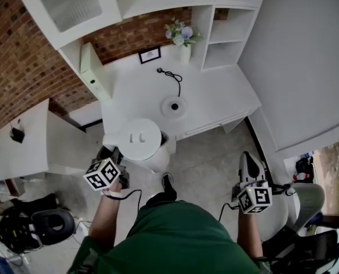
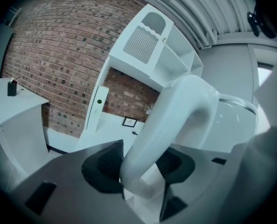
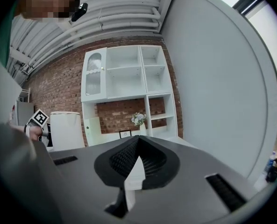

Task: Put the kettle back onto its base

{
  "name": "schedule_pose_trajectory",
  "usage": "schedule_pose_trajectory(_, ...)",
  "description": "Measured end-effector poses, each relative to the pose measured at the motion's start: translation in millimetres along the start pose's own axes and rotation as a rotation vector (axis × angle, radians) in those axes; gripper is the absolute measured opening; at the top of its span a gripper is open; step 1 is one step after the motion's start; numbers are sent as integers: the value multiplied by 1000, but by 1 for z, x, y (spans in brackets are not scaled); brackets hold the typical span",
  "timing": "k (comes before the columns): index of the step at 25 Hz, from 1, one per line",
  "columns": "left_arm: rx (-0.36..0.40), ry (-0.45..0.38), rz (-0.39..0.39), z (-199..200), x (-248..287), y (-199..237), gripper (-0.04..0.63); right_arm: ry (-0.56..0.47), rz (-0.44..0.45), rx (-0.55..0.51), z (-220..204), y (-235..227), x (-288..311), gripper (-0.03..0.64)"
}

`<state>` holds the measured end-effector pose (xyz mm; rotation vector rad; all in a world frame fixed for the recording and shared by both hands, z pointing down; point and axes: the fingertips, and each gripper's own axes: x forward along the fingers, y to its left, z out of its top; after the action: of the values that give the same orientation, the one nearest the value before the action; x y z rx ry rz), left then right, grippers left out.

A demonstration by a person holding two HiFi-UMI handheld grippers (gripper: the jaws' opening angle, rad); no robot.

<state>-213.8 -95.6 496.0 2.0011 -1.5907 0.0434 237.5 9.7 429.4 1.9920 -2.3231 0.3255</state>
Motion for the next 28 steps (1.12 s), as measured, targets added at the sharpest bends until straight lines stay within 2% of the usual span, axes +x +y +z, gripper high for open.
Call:
schedule_pose_trajectory(5,24,1,-53,31,49,5,209,7,-40,-24,16,9,37,12)
schedule_pose_trajectory(10,14,10,-91,43,88,13,209,5,-70,-44,28,15,65,12)
schedule_pose_trajectory(14,35,17,-122,54,120,16,209,-13,-87,-46,38,23,87,14)
schedule_pose_trajectory(23,46,78,-181,41,173,9,210,37,-53,-35,26,37,119,14)
schedule_pose_trajectory(28,39,86,-154,42,190,5,210,37,-37,-24,21,25,134,14)
